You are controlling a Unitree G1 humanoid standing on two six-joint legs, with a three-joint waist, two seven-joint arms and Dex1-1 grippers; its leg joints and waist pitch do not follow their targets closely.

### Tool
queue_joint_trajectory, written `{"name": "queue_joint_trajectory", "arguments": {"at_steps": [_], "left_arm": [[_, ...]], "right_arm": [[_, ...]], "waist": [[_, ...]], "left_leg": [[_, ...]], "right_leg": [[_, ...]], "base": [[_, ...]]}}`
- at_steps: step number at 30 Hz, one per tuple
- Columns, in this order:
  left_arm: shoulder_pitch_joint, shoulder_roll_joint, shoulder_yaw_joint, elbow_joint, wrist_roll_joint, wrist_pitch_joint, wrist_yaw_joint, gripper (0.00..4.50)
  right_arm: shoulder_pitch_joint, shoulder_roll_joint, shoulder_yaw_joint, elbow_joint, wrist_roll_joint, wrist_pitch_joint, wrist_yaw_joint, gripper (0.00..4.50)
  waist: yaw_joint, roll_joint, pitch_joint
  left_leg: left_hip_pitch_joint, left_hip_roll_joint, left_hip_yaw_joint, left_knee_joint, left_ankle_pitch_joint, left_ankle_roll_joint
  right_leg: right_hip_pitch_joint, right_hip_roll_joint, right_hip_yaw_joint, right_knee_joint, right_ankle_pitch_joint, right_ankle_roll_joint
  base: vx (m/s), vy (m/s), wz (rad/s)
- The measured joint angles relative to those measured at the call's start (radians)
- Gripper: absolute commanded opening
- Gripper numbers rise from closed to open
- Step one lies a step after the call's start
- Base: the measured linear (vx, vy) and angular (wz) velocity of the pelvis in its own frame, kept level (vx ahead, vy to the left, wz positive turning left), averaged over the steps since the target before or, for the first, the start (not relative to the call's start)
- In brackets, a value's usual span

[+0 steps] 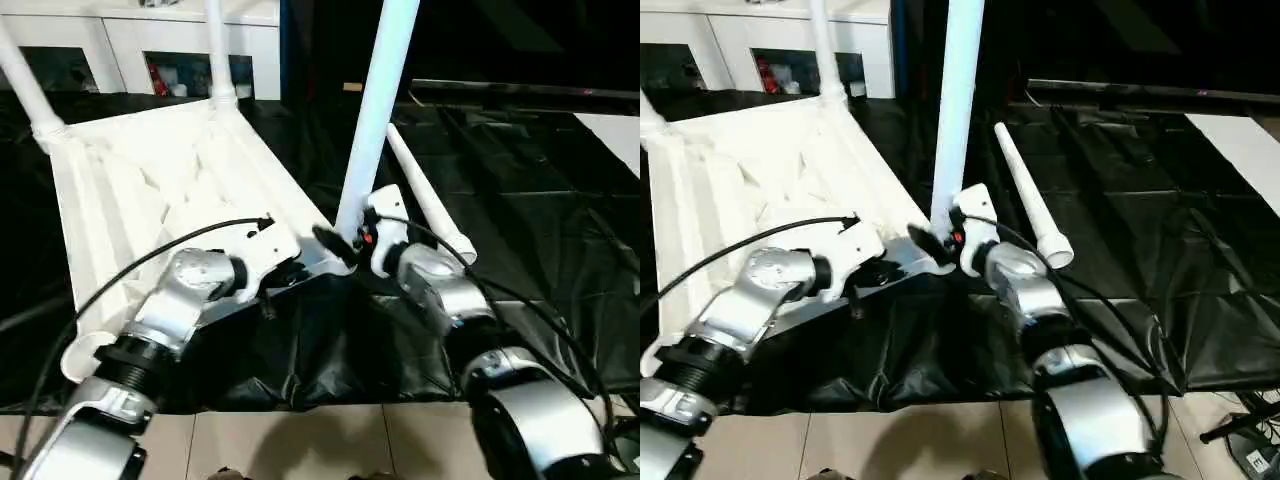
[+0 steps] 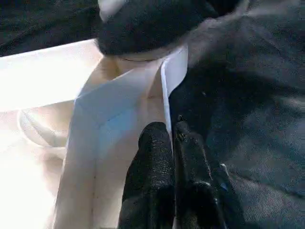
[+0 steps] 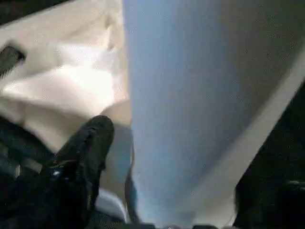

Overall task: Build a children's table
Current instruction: Insert table leg to table base

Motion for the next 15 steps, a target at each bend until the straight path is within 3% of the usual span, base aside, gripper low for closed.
{"name": "queue_joint_trajectory", "arguments": {"at_steps": [7, 15], "left_arm": [[-0.001, 0.051, -0.007, 0.034, -0.028, -0.097, -0.131, 0.0], [-0.023, 0.082, -0.022, 0.083, -0.054, -0.163, -0.262, 0.0]], "right_arm": [[0.042, -0.07, 0.047, -0.064, -0.021, -0.001, 0.169, 4.11], [0.088, -0.139, 0.086, -0.191, 0.007, 0.044, 0.366, 4.11]], "waist": [[0.017, 0.001, 0.001], [0.036, 0.001, 0.001]], "left_leg": [[0.0, 0.0, 0.002, 0.0, 0.0, 0.0], [0.001, 0.001, 0.003, 0.0, 0.001, 0.001]], "right_leg": [[0.001, -0.001, 0.0, 0.0, 0.0, 0.0], [0.001, -0.001, 0.001, 0.001, 0.0, 0.0]], "base": [[0.0, 0.0, 0.0], [0.0, 0.0, 0.0]]}}
